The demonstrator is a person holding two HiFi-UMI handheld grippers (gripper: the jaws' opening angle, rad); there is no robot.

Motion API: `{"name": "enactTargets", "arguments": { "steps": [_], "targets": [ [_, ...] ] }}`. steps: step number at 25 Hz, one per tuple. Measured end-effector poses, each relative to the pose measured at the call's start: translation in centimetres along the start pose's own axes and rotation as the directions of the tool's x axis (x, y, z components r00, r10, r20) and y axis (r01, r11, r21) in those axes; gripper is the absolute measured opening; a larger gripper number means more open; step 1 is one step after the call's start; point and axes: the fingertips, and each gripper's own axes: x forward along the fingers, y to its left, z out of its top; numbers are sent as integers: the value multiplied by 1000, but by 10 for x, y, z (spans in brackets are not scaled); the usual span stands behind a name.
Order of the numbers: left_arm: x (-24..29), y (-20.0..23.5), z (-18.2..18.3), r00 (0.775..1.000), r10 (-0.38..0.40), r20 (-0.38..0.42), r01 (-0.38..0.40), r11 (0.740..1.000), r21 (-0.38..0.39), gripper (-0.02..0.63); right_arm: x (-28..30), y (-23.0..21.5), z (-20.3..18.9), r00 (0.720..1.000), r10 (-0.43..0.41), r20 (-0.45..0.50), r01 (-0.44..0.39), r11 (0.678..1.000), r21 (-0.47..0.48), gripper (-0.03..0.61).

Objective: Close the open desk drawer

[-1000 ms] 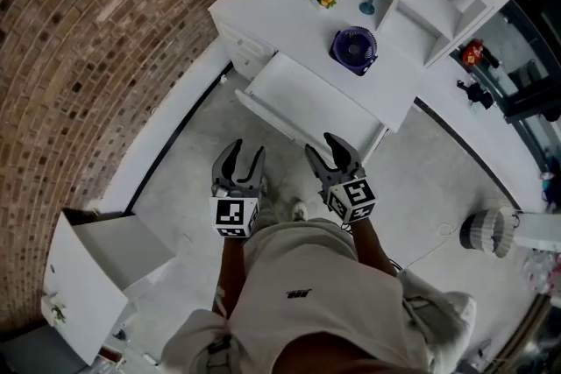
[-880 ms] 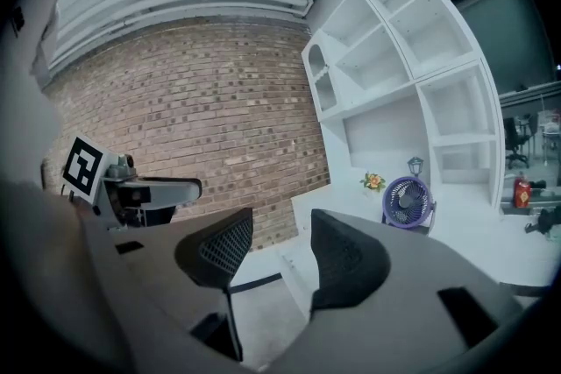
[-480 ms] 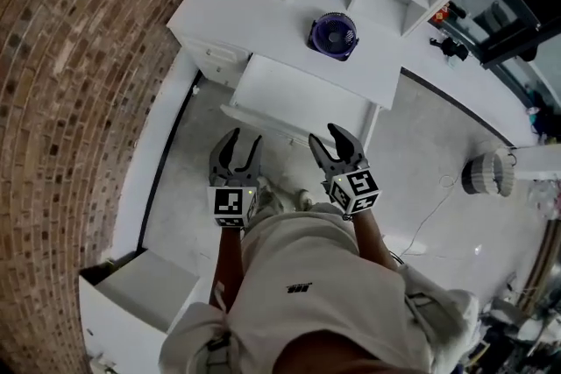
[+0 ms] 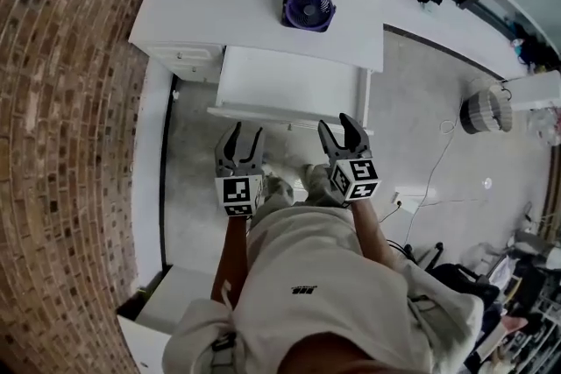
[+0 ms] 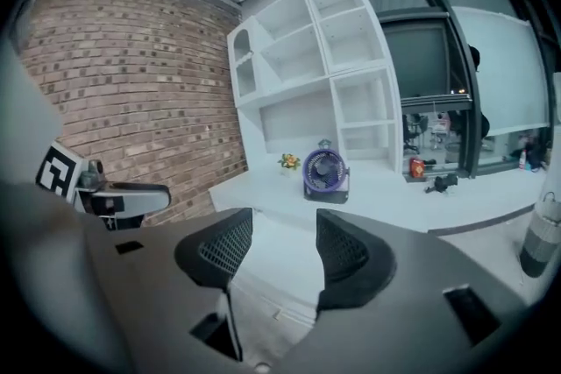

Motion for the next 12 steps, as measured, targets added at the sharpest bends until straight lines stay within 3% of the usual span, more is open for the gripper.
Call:
{"name": "enactTargets", "arguments": {
  "steps": [4,12],
  "targets": [
    [16,-2,-24,999,-19,-51,19,1000,-9,213,0,-18,-26,995,-89,-34,90,995,38,213],
    [55,-1,-72,987,34,-159,-36,999,-5,213,12,-64,-86,975,-188,-123,202,972,121,219]
  ]
}}
